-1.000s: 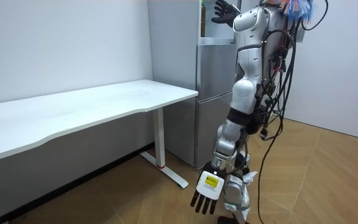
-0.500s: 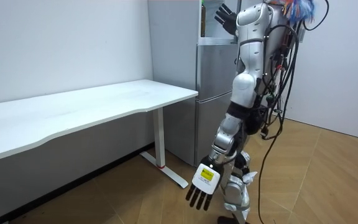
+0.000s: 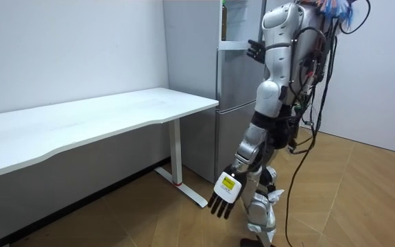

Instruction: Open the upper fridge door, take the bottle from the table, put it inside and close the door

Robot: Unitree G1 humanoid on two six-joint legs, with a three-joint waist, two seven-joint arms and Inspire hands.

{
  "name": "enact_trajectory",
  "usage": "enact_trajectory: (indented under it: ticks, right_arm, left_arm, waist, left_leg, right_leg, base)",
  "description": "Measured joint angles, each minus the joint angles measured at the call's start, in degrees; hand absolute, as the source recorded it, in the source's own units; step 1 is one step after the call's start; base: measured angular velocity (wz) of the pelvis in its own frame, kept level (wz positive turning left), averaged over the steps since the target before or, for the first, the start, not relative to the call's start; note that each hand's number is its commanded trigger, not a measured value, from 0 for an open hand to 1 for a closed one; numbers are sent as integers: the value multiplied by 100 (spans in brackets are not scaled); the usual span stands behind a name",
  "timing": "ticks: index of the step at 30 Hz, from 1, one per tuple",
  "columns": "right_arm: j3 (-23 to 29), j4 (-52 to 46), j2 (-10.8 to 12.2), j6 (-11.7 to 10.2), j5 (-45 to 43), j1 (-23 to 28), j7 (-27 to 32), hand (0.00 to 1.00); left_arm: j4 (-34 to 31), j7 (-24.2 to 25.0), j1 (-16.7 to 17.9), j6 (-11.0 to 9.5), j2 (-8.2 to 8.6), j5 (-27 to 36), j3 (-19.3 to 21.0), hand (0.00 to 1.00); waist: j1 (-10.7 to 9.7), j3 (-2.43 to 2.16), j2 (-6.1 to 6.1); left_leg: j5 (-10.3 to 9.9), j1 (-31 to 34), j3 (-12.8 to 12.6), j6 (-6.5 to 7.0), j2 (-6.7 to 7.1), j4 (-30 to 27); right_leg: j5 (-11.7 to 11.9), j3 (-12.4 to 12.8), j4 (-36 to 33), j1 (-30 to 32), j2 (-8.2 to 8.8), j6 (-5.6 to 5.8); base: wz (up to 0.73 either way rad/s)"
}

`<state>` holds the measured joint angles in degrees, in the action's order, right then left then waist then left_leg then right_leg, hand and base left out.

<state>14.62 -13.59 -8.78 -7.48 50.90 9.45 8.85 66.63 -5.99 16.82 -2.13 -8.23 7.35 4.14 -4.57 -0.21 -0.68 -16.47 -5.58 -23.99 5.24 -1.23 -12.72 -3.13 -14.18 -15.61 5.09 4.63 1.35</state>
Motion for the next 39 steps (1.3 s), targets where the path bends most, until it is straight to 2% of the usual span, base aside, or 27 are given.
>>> enact_trajectory:
  ticks: [4,6,8,10,14,25,29,35,39]
  right_arm:
    - [3,945,22,-30,-769,216,213,0]
    - [5,1380,58,-13,-1012,334,481,0]
    - [5,1737,119,-15,-1127,404,750,0]
    - [1,2022,123,-20,-1148,508,915,0]
    - [-155,2770,126,-35,-1148,623,1220,0]
    - [-383,5275,127,-39,-1567,641,1361,0]
    - [-381,5643,126,-36,-1436,695,1353,0]
    - [-336,5668,126,-36,-825,728,1411,0]
    - [162,5723,119,-34,-707,673,1485,0]
  left_arm:
    - [0,-12,-88,-1,20,-3,-7,0]
    - [-14,-13,-147,-5,34,-1,-22,0]
    - [-22,-9,-179,-54,59,13,-93,0]
    - [-25,-12,-206,-57,42,108,-93,0]
    - [-53,-7,-210,-51,45,227,-113,0]
    - [-85,59,-229,-49,-3,325,-196,0]
    - [-100,66,-215,-38,-16,443,-192,0]
    - [-93,68,-242,-38,-13,440,-102,0]
    - [-95,131,-199,-39,-48,436,90,0]
  waist:
    - [-169,-8,-19]
    - [-167,-16,1]
    - [-187,-29,-74]
    - [-193,-31,-80]
    - [-207,-33,-34]
    - [-263,-18,55]
    - [-315,-10,60]
    - [-324,6,78]
    - [-323,-3,101]
  left_leg:
    - [-7,-3,-17,-8,-8,6]
    - [-8,-2,-27,-9,-9,14]
    - [-10,4,-64,-14,-8,48]
    - [-4,6,-63,-24,-9,66]
    - [14,2,-65,-52,-9,99]
    - [14,-15,-90,-53,-7,108]
    - [14,-15,-92,-54,-6,108]
    - [8,-13,-85,-57,-3,107]
    - [-2,-15,-75,-56,1,104]
  right_leg:
    - [1,28,16,2,-40,-1]
    - [1,79,17,14,-53,0]
    - [1,161,15,60,-74,0]
    - [-4,152,3,82,-66,-1]
    - [-29,140,-20,108,-64,-21]
    - [-30,102,-5,90,-78,-21]
    - [-31,141,-5,94,-81,-22]
    - [-31,151,5,94,-85,-22]
    - [-54,147,-37,104,-79,-15]
  base:
    - [-2]
    - [-5]
    - [-10]
    - [-3]
    - [0]
    - [0]
    - [0]
    - [0]
    - [0]
